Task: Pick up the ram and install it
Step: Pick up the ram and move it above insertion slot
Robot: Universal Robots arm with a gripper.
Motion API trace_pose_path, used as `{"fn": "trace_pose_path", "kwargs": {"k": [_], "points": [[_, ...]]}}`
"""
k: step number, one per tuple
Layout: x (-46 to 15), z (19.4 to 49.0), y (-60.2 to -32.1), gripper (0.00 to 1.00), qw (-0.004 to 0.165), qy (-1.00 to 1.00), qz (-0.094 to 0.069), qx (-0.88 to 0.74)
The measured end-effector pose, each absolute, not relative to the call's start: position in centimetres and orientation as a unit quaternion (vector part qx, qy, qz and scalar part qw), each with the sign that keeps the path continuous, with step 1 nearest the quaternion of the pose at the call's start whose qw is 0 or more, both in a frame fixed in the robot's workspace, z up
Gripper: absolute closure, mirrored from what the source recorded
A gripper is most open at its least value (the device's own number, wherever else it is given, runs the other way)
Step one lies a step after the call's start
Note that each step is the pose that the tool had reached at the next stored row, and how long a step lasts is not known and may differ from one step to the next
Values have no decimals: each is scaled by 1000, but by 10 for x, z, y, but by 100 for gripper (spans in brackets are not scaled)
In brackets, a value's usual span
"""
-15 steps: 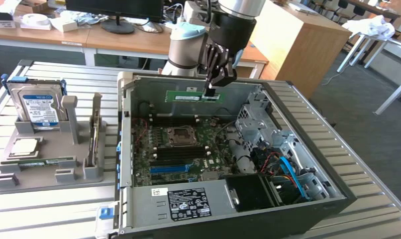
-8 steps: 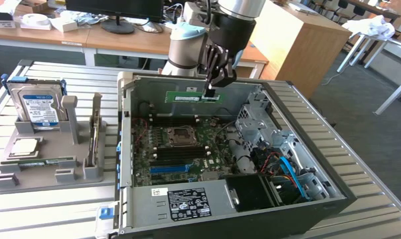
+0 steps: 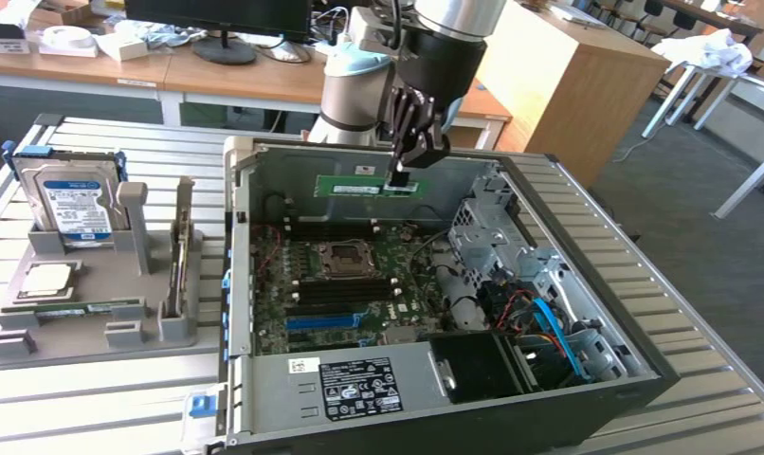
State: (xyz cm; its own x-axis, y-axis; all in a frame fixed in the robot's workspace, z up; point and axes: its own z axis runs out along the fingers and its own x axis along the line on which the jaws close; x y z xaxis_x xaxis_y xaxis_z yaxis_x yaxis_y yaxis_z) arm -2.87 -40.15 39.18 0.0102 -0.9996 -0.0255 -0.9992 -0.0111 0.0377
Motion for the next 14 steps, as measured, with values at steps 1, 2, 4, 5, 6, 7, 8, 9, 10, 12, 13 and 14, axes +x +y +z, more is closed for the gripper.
{"fn": "trace_pose_path", "kwargs": {"k": [1,2,4,5,6,7,8,9,10,12,13,14], "points": [[-29,391,-401,89,4,-703,-22,711],[-29,390,-401,89,5,-703,-22,711],[-29,389,-401,89,4,-703,-22,711],[-29,389,-401,89,5,-703,-22,711],[-29,388,-401,89,4,-703,-22,711],[-29,388,-401,89,4,-703,-22,711],[-29,387,-401,89,4,-703,-22,711],[-29,387,-401,89,4,-703,-22,711],[-29,386,-401,89,4,-703,-22,711],[-29,385,-401,89,4,-703,-22,711],[-29,385,-401,89,4,-703,-22,711],[-29,384,-401,89,4,-703,-22,711]]}}
